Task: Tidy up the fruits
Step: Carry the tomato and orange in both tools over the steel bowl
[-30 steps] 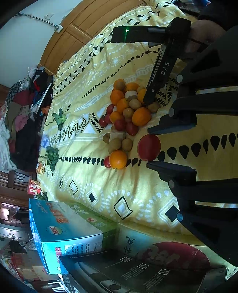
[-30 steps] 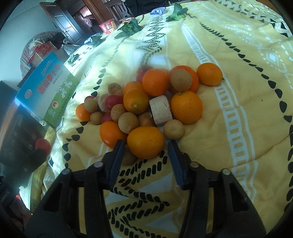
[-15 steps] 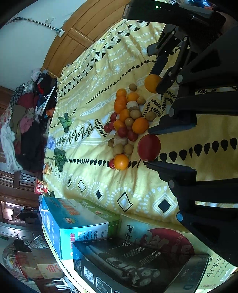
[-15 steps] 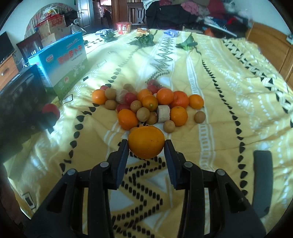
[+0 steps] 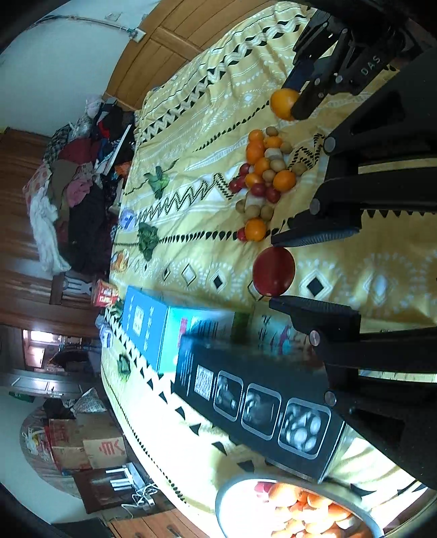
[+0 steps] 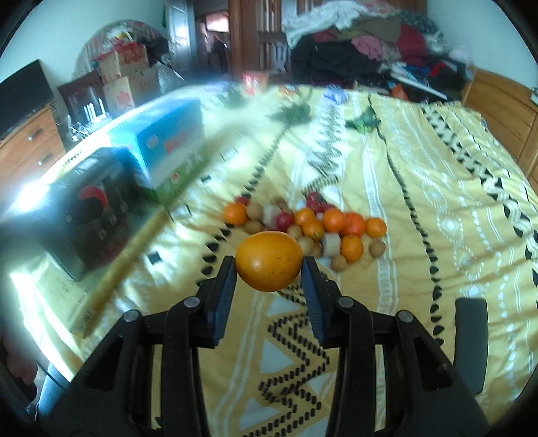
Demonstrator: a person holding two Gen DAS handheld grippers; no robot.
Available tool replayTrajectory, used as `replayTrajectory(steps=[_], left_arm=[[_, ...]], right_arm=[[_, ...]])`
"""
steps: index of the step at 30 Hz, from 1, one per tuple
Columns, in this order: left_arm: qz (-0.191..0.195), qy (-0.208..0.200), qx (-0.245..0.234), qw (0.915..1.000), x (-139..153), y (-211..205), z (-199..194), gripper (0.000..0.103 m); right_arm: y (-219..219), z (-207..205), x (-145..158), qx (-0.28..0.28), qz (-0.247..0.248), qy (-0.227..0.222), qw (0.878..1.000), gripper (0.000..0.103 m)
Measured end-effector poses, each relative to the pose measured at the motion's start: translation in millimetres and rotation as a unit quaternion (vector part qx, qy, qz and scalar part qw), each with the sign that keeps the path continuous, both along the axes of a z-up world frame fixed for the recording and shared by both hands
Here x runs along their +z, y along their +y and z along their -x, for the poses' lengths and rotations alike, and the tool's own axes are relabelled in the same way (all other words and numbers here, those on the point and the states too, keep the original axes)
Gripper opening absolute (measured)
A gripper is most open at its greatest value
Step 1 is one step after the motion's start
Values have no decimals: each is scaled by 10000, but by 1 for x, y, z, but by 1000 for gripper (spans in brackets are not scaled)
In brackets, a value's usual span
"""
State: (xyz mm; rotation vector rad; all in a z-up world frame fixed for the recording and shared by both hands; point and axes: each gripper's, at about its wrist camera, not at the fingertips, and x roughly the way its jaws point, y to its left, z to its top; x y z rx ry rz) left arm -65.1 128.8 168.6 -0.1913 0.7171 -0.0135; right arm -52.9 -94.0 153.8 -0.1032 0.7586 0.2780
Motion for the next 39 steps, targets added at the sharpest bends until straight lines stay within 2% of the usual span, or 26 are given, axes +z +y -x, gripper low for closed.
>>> replayTrajectory(steps=[5, 9, 13, 17, 22, 26, 34, 39], left_arm=[[-60, -236, 324, 9992, 15, 38, 18, 30], [-43, -346, 463, 9983, 24, 59, 29, 30], [-92, -344, 709, 9969, 29, 81, 38, 30], [-178, -298, 1180, 9924, 34, 119, 48, 30], [-171, -155, 1856, 9824, 34, 179, 63, 30], [-150, 6, 2215, 9750, 31, 220, 74, 30], [-92, 453, 2473, 9678, 9, 263, 80, 30], [27, 828, 2448, 9660, -15, 279, 77, 30]], right_arm=[[23, 34, 37, 247, 105, -1289, 9913, 40], [42, 45, 53, 429, 83, -1623, 9858, 40], [60, 35, 55, 641, -46, -1308, 9893, 40], [93, 26, 56, 1048, -342, -834, 9904, 40], [157, 23, 64, 1727, -570, -504, 9820, 40], [202, 23, 65, 2123, -693, -247, 9744, 40], [290, 34, 60, 2868, -479, -9, 9568, 40], [322, 36, 53, 3169, -307, 88, 9479, 40]])
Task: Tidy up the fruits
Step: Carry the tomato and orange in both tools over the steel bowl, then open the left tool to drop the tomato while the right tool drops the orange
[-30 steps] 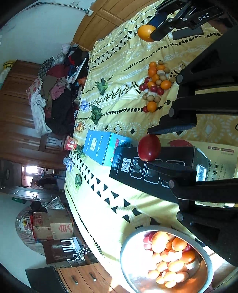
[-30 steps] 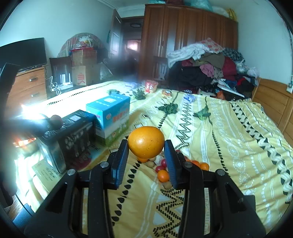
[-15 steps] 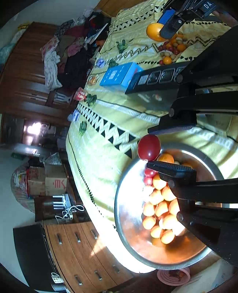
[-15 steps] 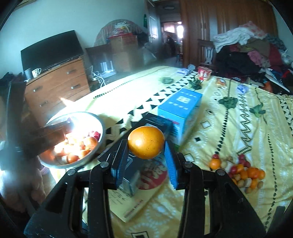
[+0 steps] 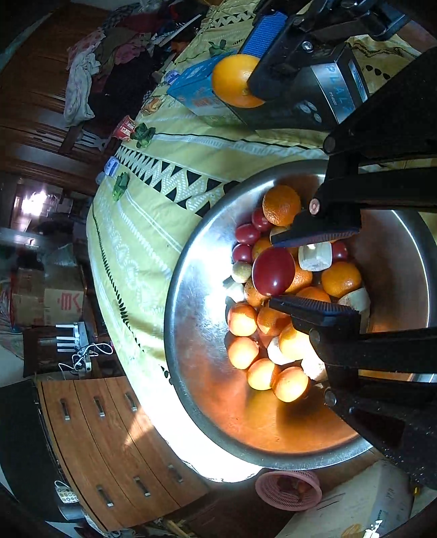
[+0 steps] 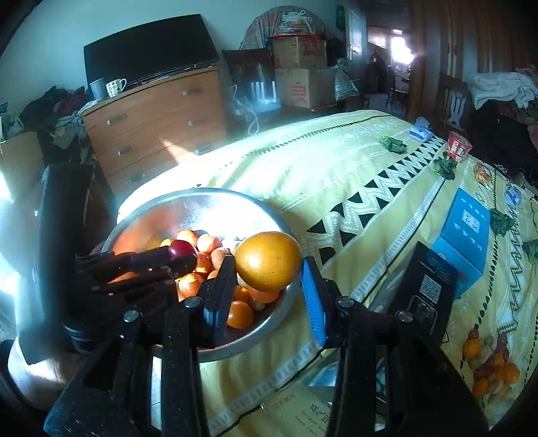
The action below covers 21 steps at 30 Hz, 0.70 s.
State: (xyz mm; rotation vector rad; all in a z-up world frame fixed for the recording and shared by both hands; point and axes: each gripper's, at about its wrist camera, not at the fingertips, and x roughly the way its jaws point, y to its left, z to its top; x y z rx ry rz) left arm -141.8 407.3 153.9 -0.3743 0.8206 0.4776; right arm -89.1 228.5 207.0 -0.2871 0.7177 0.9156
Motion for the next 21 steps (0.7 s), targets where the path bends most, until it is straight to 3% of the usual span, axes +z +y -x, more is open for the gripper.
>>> replayTrajectory(steps=[5, 21], left_arm=[[127, 202, 76, 9997, -18, 16, 2, 30], [164, 298, 115, 9994, -31, 32, -3, 30]], right_arm=[[22, 0, -14, 187, 169, 88, 9996, 40], [55, -3, -33, 230, 372, 275, 9987, 40]])
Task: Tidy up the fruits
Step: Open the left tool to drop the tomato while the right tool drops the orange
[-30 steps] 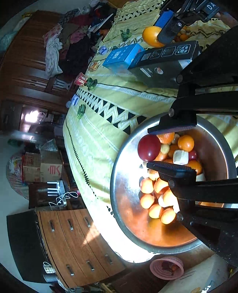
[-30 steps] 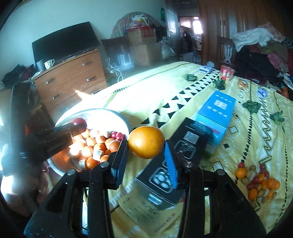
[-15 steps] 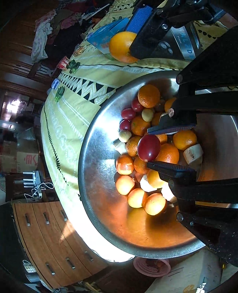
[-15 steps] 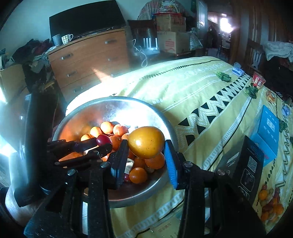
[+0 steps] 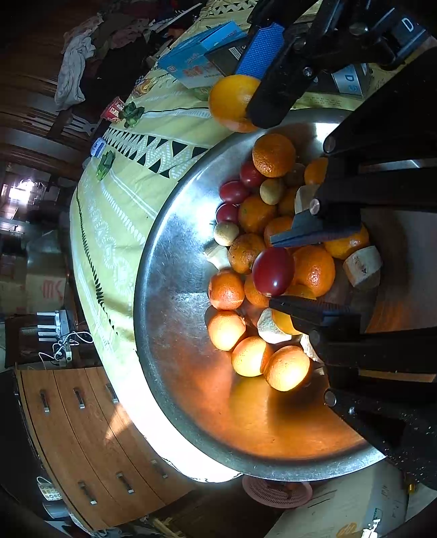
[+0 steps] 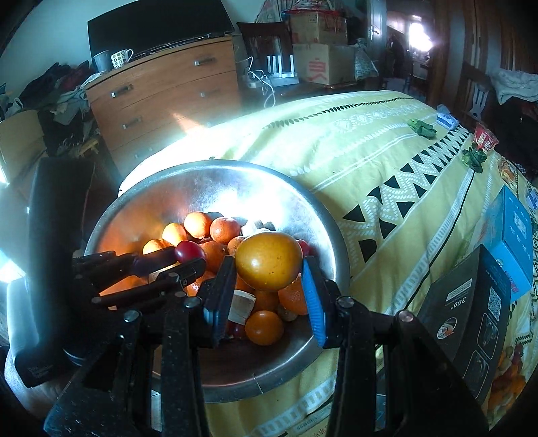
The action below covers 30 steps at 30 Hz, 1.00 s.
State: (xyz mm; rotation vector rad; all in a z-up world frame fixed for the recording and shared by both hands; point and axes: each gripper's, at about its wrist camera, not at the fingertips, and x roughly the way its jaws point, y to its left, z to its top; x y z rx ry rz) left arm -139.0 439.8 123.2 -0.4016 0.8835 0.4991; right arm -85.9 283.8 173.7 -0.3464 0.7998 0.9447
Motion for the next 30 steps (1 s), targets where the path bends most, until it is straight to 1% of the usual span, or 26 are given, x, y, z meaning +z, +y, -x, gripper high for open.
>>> replayTrajectory(steps=[18, 19, 21, 22, 23, 25, 26, 27, 29, 30], left_arm=[[-46, 50, 54, 10000, -2, 1, -2, 31], [-42, 48, 57, 10000, -2, 1, -2, 32], [-63, 36, 75, 9999, -1, 1, -1, 46], [-118, 52, 137, 9998, 0, 1, 0, 57], [-164, 51, 195, 9997, 1, 1, 2, 62], [-136, 46, 280, 9995, 1, 4, 5, 66], [-127, 44, 323, 9994, 1, 6, 7, 70], [-144, 44, 378, 9992, 1, 7, 9, 71], [-174, 36, 478, 9987, 3, 8, 14, 73], [-174, 21, 519, 9985, 4, 8, 16, 73]], right_arm=[[5, -6, -8, 9, 42, 105, 9999, 41], [5, -6, -9, 13, 42, 121, 9999, 41], [3, -6, -9, 21, 25, 169, 9999, 41], [3, -6, -10, 30, 41, 189, 9998, 41], [3, -6, -10, 42, 62, 205, 9998, 42], [0, -6, -10, 28, 55, 212, 9998, 50], [-2, -6, -8, 9, 23, 212, 9998, 59], [-4, -6, -6, -2, -18, 211, 9998, 70], [-10, -4, 0, -42, -118, 145, 9998, 80], [-13, -3, 4, -69, -155, 98, 9998, 80]])
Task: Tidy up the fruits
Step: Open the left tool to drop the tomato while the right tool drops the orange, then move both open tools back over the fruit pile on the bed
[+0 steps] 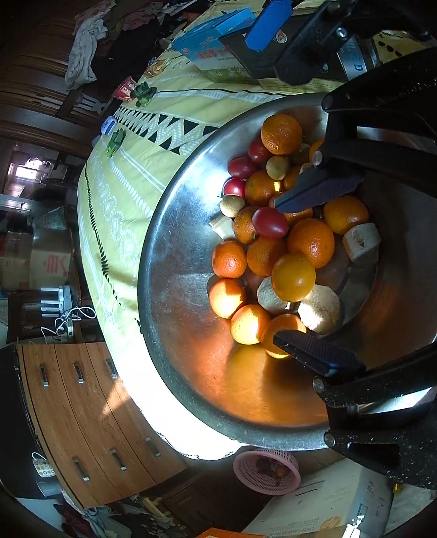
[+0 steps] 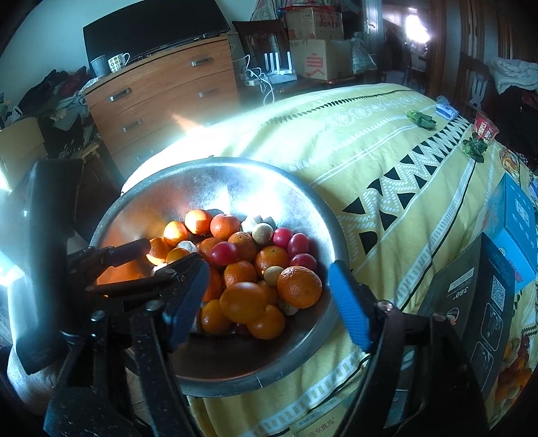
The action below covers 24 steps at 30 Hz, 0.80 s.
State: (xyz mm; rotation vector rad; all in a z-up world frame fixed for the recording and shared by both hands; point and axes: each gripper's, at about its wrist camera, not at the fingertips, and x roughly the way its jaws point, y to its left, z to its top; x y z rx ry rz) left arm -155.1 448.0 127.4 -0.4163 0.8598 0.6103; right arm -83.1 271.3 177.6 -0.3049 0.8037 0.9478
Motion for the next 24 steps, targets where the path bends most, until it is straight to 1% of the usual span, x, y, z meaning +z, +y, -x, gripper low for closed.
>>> replayTrajectory(steps=[4, 7, 9, 11, 13, 14, 15, 17, 19, 20, 22, 24], left_arm=[[-32, -151, 139, 9998, 11, 0, 10, 74], [-87, -396, 213, 9989, 23, -6, 18, 79], [-197, -554, 180, 9981, 32, -16, 21, 79], [-221, -752, 77, 9969, 41, -30, 20, 79], [-226, -1103, -129, 9936, 55, -52, 19, 79], [-228, -1315, -307, 9906, 63, -67, 17, 79], [-233, -1551, -570, 9860, 73, -85, 14, 79], [-316, -1902, -1177, 9742, 92, -129, 7, 79], [-399, -2158, -1871, 9575, 106, -179, -3, 79], [-380, -2233, -2229, 9481, 110, -205, -9, 79], [-216, -2188, -2854, 9328, 107, -253, -26, 79], [50, -1950, -3339, 9222, 90, -294, -50, 79]], right_arm=[[-24, 6, 14, -137, -270, -48, 9995, 80], [-59, 17, 14, -255, -456, -57, 9986, 82], [-89, 26, 7, -368, -435, -106, 9983, 83], [-126, 36, -5, -576, -369, -168, 9975, 83], [-166, 44, -19, -841, -311, -174, 9958, 83], [-187, 46, -26, -1013, -233, -169, 9944, 83], [-205, 46, -33, -1197, -169, -139, 9926, 83], [-251, 42, -48, -1663, -132, 98, 9859, 82], [-291, 38, -59, -2122, -92, 266, 9768, 82], [-306, 37, -61, -2287, -100, 326, 9729, 82], [-335, 36, -64, -2572, -128, 432, 9653, 82], [-358, 37, -66, -2777, -168, 491, 9593, 82]])
